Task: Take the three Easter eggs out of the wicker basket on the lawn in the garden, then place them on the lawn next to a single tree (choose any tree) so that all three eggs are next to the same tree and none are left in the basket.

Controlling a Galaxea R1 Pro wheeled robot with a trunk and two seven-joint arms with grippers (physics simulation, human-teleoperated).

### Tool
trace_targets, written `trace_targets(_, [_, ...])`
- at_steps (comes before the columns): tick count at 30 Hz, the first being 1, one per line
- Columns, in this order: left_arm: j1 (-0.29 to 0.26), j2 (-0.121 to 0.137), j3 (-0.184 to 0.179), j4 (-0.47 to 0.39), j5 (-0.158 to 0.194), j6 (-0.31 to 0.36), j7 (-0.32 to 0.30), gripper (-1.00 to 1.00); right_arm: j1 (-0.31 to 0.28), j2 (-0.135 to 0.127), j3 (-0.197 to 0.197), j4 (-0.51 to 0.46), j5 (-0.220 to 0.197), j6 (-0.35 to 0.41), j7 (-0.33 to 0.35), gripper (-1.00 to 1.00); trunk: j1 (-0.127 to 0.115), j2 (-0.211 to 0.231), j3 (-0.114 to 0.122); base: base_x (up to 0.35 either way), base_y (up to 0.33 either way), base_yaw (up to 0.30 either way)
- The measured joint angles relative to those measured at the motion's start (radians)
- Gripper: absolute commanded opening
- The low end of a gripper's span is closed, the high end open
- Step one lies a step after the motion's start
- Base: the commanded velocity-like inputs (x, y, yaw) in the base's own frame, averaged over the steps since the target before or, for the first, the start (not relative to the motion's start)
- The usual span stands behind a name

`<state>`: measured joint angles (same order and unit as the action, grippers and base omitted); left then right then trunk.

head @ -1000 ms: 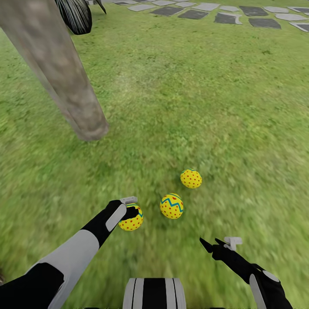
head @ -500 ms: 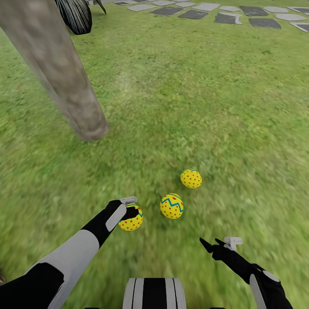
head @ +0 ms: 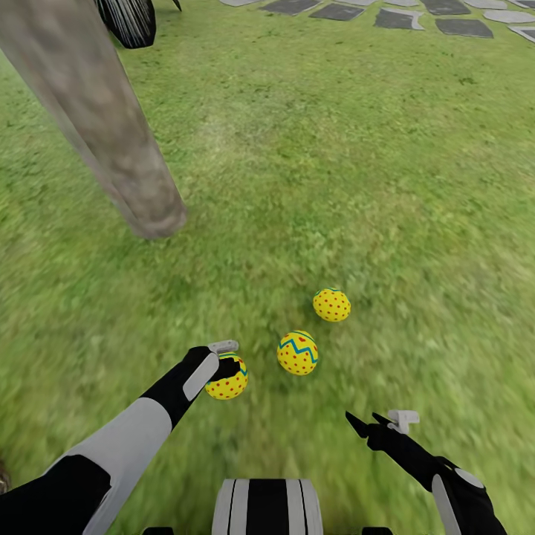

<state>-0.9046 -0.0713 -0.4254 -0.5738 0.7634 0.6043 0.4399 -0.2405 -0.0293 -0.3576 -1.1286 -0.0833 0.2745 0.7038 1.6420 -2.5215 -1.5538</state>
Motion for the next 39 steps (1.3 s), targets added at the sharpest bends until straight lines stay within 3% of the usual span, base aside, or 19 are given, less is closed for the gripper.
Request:
trace_targets(7, [-0.001,0.000,-0.001,-0.016,-0.014,0.006,0.001,-1.00,0.000,0.000,0.000,0.000,0.000,0.000,0.000,1.00,0.001,-0.001,-0.015,0.000,0.000,0.000])
trace_targets(20, [-0.001,0.000,-0.001,-0.011,-0.009,-0.008,0.000,-1.00,0.000,-0.001,-0.001,0.000,0.000,0.000,0.000,1.00,0.001,-0.001,-0.015,0.000,0.000,0.000])
trace_targets(21, [-0.001,0.000,-0.001,-0.009,-0.008,-0.012,0.000,1.00,0.000,-0.001,-0.001,0.000,0.000,0.000,0.000,1.00,0.001,-0.001,-0.015,0.000,0.000,0.000])
trace_targets(32, [-0.001,0.000,0.001,-0.011,-0.011,-0.023,-0.001,1.00,0.000,0.000,-0.001,0.000,0.000,0.000,0.000,1.00,0.002,-0.001,-0.015,0.000,0.000,0.000])
trace_targets(39, [0.000,0.000,0.001,0.000,-0.001,-0.024,-0.003,1.00,0.000,0.000,0.000,0.000,0.000,0.000,0.000,1.00,-0.001,0.001,0.011,0.000,0.000,0.000])
